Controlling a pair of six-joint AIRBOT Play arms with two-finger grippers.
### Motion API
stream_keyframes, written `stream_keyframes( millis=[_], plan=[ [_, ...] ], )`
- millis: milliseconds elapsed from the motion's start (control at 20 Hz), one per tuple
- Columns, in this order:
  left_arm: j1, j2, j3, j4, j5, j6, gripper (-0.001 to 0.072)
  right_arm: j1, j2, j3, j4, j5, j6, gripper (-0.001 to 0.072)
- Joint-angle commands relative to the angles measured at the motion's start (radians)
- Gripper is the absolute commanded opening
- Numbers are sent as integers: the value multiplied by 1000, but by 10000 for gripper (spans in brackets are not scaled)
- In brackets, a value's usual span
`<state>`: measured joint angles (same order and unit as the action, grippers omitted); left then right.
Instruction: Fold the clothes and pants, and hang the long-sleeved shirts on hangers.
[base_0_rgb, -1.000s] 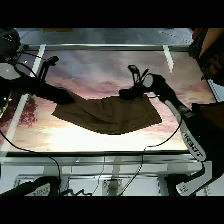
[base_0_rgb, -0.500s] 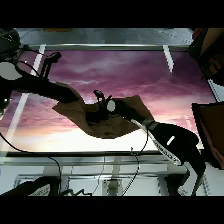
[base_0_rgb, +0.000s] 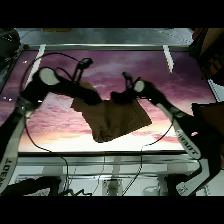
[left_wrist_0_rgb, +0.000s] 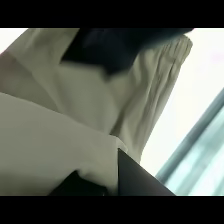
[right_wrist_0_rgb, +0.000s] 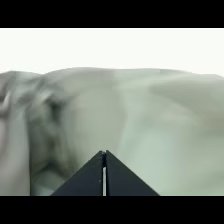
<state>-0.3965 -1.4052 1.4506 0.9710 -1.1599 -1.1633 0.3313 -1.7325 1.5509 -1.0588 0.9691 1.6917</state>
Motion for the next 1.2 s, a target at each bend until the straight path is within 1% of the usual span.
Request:
stream_keyframes(
  millis=[0,100,150,200,250,300,500,600,650,700,750,800,850,900,950,1000,1050,1150],
  plan=[
    [-170,-129,1,-30,336,3,17,-205,108,0,-75,106,-4,32],
    [-261,-211,1,-97,517,3,18,-294,153,0,-93,136,-11,32],
    [-303,-248,1,-115,594,3,39,-328,164,0,-103,158,-28,32],
    [-333,-273,1,-111,641,3,232,-362,168,0,-104,192,-95,32],
    [-348,-289,1,-109,663,2,603,-391,167,0,-105,230,-161,32],
    [-351,-293,1,-108,666,-1,695,-416,164,0,-109,261,-218,31],
    [-298,-269,1,-108,646,-1,702,-509,134,-5,-106,309,-406,31],
    [-248,-247,1,-108,582,-1,701,-544,108,-36,-72,319,-496,31],
    [-218,-240,1,-108,534,-1,701,-558,90,-60,-26,329,-552,31],
    [-191,-234,1,-108,486,-1,701,-566,68,-82,20,328,-579,31],
    [-163,-233,1,-108,434,-1,701,-568,47,-100,56,314,-579,63],
    [-140,-233,1,-108,386,-1,701,-565,26,-116,92,287,-579,343],
    [-119,-234,1,-108,340,-1,700,-557,10,-126,118,259,-556,635],
    [-103,-234,1,-108,305,-1,691,-544,-8,-128,132,233,-519,688],
    [-91,-234,1,-107,289,-1,615,-528,-23,-128,145,214,-495,688],
    [-82,-234,1,-107,284,-1,523,-512,-35,-128,158,211,-496,688],
    [-75,-235,1,-108,285,-1,496,-492,-48,-128,169,213,-496,688],
    [-69,-236,1,-97,285,0,496,-449,-84,-127,172,220,-496,687]
  ],
)
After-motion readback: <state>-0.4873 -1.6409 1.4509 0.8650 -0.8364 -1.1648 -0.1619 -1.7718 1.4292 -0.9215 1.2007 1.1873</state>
